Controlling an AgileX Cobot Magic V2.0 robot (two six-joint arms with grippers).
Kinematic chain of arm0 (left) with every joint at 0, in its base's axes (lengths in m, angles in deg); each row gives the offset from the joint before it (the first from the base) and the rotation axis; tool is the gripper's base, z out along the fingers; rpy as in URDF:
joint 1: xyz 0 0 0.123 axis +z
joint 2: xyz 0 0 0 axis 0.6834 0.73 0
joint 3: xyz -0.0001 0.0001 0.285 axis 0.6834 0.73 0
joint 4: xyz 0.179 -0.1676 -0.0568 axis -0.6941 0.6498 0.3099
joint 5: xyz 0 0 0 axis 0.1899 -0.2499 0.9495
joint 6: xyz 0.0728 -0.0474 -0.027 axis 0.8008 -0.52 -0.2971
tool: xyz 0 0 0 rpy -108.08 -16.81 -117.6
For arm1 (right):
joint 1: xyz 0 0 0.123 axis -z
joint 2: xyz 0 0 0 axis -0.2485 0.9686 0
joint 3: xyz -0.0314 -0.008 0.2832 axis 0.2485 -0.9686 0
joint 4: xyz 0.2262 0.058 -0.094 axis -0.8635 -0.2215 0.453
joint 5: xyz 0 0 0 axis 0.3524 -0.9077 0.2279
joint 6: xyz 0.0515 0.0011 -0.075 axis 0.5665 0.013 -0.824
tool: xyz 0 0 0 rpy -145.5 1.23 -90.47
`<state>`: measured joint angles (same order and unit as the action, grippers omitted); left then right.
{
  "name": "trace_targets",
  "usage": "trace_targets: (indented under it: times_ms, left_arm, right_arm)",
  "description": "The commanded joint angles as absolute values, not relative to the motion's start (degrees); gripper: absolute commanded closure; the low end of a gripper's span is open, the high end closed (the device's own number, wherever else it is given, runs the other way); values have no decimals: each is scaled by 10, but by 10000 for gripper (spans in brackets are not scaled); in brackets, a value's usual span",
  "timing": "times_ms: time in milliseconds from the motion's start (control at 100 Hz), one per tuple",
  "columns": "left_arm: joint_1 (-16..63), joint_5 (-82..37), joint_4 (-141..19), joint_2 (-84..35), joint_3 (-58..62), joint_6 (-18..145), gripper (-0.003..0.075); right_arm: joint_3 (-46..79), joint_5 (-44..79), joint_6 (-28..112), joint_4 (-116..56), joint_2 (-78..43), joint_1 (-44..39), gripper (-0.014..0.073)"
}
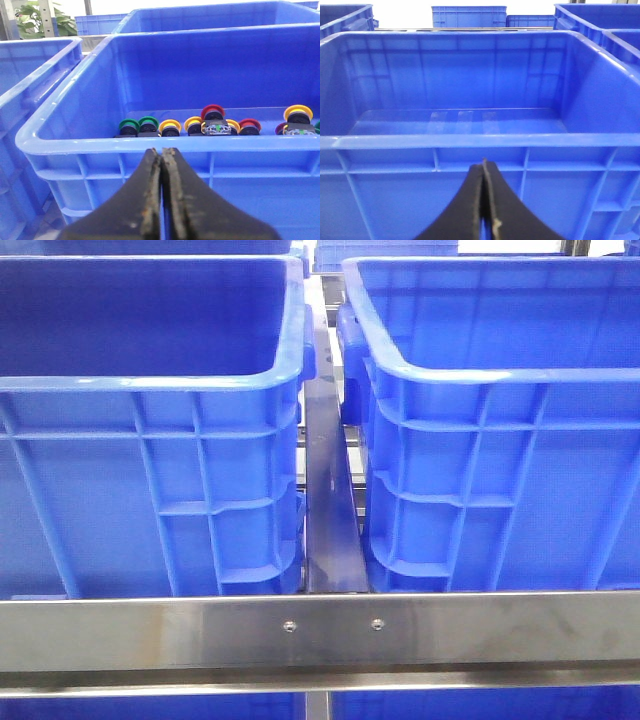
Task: Pick red and yellow buttons and place in box
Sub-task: 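Lower the left gripper toward a red push-button in the button bin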
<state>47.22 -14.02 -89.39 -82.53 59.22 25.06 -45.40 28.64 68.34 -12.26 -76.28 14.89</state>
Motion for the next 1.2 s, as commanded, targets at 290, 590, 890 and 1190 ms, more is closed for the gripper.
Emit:
trace_targets:
  times_ms: [290,590,890,1190]
  left_arm:
    - [468,-85,-884,-842,602,249,740]
    - [468,-170,-883,-800,496,249,740]
    - [468,-261,-885,-678,358,249,740]
    - [468,-299,-885,-536,238,249,739]
  right_arm:
    - [-445,329,678,-124,-776,150,663]
    - [-445,329,678,-124,-776,150,663]
    - [-445,329,678,-124,-776,150,663]
    - [-445,329,678,-124,-776,150,663]
